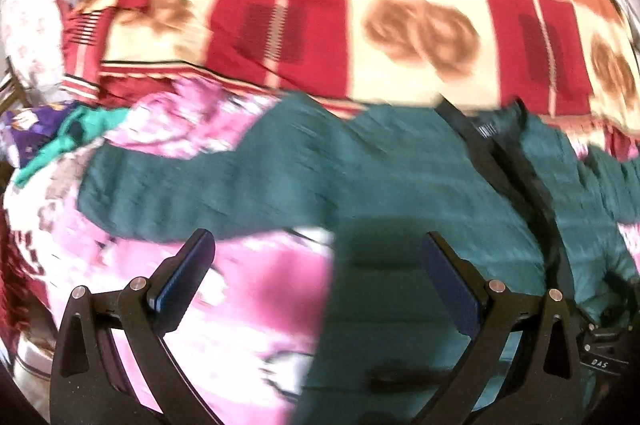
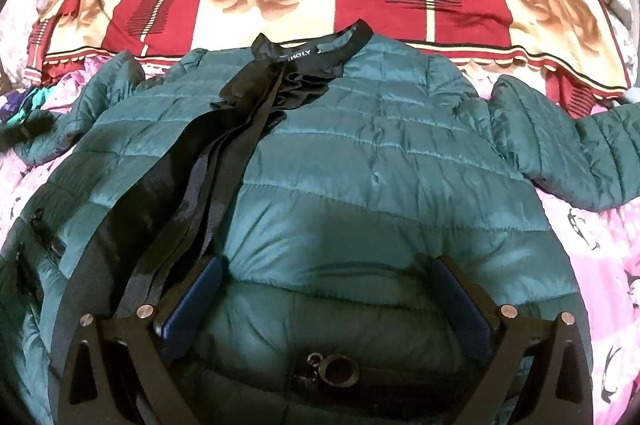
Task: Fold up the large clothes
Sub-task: 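Grasp the jacket sleeve cuff with the left tool and lift it while right tool presses the body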
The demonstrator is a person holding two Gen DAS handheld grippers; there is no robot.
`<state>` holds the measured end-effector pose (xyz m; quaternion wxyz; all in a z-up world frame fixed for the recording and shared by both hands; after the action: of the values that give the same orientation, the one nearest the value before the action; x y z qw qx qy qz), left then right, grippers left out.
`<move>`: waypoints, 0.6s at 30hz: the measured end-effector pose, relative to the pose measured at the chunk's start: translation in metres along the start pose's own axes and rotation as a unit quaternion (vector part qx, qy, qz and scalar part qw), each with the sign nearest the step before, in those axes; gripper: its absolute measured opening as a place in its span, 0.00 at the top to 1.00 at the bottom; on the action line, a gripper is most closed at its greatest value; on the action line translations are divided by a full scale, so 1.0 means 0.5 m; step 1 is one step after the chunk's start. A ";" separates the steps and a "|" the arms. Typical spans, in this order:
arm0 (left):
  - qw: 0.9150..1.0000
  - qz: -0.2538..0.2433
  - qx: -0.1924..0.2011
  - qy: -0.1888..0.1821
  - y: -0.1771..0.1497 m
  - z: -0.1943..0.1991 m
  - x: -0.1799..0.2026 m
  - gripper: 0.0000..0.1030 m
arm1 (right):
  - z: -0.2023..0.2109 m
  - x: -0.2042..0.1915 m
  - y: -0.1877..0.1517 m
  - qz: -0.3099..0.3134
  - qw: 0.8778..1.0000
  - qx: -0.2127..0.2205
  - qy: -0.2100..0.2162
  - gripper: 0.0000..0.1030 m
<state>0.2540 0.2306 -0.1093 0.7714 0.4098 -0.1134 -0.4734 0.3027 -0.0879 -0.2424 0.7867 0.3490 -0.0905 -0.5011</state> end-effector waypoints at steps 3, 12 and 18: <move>1.000 0.015 0.004 0.012 0.013 -0.043 -0.105 0.00 | 0.000 0.000 -0.001 0.000 1.000 -0.001 -0.001 0.00; 0.980 0.196 0.028 0.015 -0.075 -0.193 -0.442 0.00 | 0.001 -0.002 -0.002 0.004 1.000 0.002 -0.006 0.00; 0.965 0.259 0.014 -0.027 -0.083 -0.262 -0.502 0.01 | 0.000 0.000 -0.003 0.005 1.000 0.000 -0.009 0.00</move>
<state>0.1692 0.4971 -0.1705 0.8587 0.3642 -0.2425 -0.2668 0.3017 -0.0883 -0.2431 0.7884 0.3441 -0.0995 -0.5002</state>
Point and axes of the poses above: each gripper's, at about its wrist camera, not at the fingertips, and z roughly against the way its jaws point, x to its right, y to its top, the point moved 10 cm from there along -z, roughly the way its jaws point, and after that the axes turned 13 degrees about y, right-handed, at the moved point
